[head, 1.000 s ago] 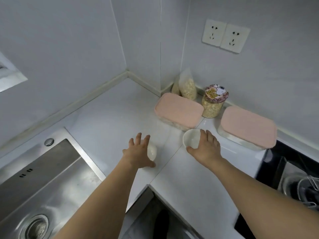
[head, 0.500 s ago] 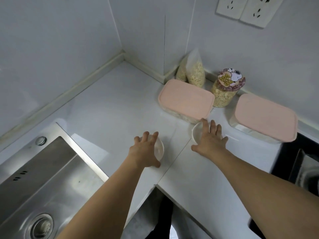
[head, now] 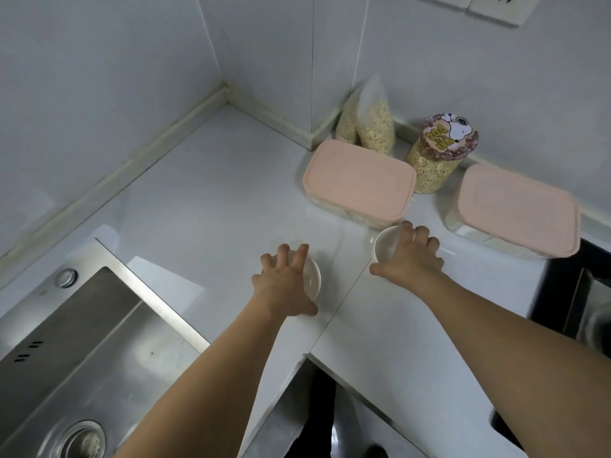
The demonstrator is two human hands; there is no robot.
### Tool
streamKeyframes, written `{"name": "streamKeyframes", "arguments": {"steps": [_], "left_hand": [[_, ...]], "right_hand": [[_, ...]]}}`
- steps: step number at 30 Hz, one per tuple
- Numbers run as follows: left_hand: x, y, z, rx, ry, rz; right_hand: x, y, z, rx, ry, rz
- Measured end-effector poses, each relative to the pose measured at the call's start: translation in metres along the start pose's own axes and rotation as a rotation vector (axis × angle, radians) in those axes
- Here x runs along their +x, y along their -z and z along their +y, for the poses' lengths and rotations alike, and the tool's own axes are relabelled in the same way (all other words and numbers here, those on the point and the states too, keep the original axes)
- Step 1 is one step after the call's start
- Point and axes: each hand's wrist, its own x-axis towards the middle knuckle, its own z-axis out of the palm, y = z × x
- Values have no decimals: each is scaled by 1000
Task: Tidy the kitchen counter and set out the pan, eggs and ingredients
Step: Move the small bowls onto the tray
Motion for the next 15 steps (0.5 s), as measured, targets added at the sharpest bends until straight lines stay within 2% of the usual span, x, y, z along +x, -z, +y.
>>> {"name": "streamKeyframes", "arguments": {"steps": [8,15], "left_hand": [[-10,3,39,-91,-105,55],[-38,-3,116,166,-300,1]], "right_hand": [[-46,15,34,-30,53,-21],[-105,39,117,118,20,-9]]}}
